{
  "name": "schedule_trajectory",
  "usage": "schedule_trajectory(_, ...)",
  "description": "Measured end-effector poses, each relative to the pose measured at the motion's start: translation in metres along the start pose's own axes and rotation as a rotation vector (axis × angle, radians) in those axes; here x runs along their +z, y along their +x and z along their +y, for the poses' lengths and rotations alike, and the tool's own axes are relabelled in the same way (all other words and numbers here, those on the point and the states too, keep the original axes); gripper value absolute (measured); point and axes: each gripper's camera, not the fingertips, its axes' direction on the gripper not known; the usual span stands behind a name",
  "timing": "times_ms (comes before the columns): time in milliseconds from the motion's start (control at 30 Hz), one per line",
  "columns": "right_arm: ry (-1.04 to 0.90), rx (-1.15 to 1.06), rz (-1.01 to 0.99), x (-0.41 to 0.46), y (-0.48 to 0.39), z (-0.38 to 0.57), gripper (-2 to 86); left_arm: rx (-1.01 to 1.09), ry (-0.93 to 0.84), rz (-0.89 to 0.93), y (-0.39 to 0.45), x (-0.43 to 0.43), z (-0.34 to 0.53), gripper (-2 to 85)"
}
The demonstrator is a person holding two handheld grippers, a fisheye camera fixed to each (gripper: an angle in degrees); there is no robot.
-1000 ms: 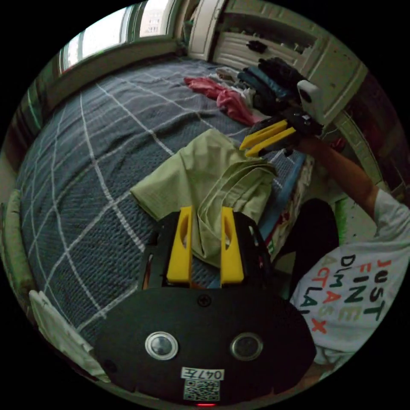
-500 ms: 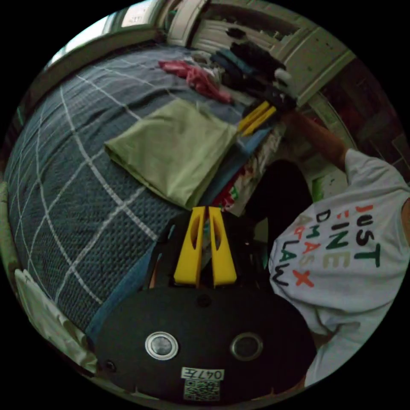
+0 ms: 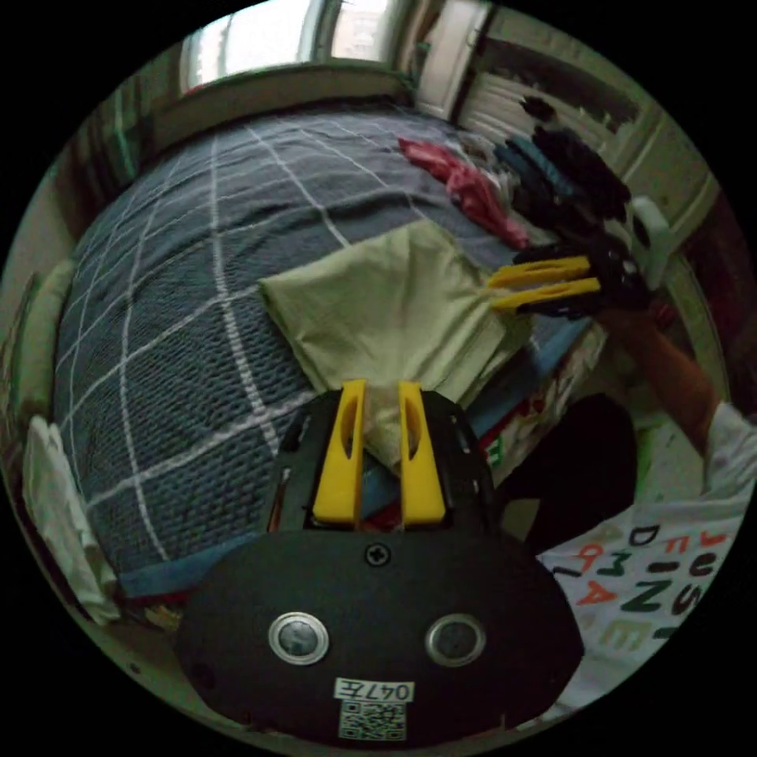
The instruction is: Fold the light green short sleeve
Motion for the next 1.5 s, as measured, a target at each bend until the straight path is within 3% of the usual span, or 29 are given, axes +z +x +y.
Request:
schedule_trajectory(67, 0.104, 0.112, 0.033, -0.025, 0.025, 0.003, 4.2, -0.113, 0.068, 0.030, -0.008, -0.016, 0.013, 7.8)
schedule_trajectory(233, 0.012, 0.233, 0.033, -0.010, 0.091, 0.004, 10.3, -0.305, 0.026, 0.059, -0.010, 0.005, 0.049, 8.9)
schedule_trajectory(367, 0.016, 0.223, -0.207, 0.000, 0.109, 0.007, 11.3, -0.386, 0.130, 0.099, -0.006, 0.002, 0.059, 8.7)
schedule_trajectory(500, 0.039, 0.059, -0.155, -0.032, 0.072, 0.023, 10.8, -0.281, 0.107, 0.109, 0.014, 0.006, 0.058, 7.9)
schedule_trajectory(633, 0.031, 0.061, -0.123, -0.045, 0.062, 0.042, 9.9, -0.073, 0.126, 0.220, 0.060, 0.025, 0.037, 6.4)
schedule_trajectory(667, 0.012, 0.060, -0.108, -0.045, 0.060, 0.042, 9.2, -0.052, 0.115, 0.195, 0.069, 0.031, 0.033, 6.5)
schedule_trajectory(800, -0.060, 0.189, 0.092, -0.044, 0.070, 0.041, 6.6, 0.088, -0.091, -0.198, 0.113, 0.082, 0.020, 6.0)
schedule_trajectory(900, 0.068, 0.302, 0.014, -0.065, 0.088, 0.050, 5.4, 0.076, -0.124, -0.171, 0.117, 0.090, 0.037, 3.9)
schedule_trajectory(1100, 0.095, 0.437, -0.123, -0.069, 0.109, 0.069, 2.2, 0.011, -0.156, -0.190, 0.114, 0.073, 0.073, 0.6)
schedule_trajectory(1300, -0.030, 0.159, -0.048, -0.042, 0.057, 0.046, 0.2, 0.004, -0.107, -0.186, 0.126, 0.048, 0.098, -0.1)
schedule_trajectory(1433, -0.066, 0.160, -0.068, -0.023, 0.046, 0.044, 0.0, 0.049, 0.009, -0.136, 0.142, 0.029, 0.090, -0.2)
schedule_trajectory(1500, -0.074, 0.175, -0.108, -0.009, 0.039, 0.044, 0.1, 0.080, -0.017, -0.117, 0.150, 0.039, 0.085, -0.1)
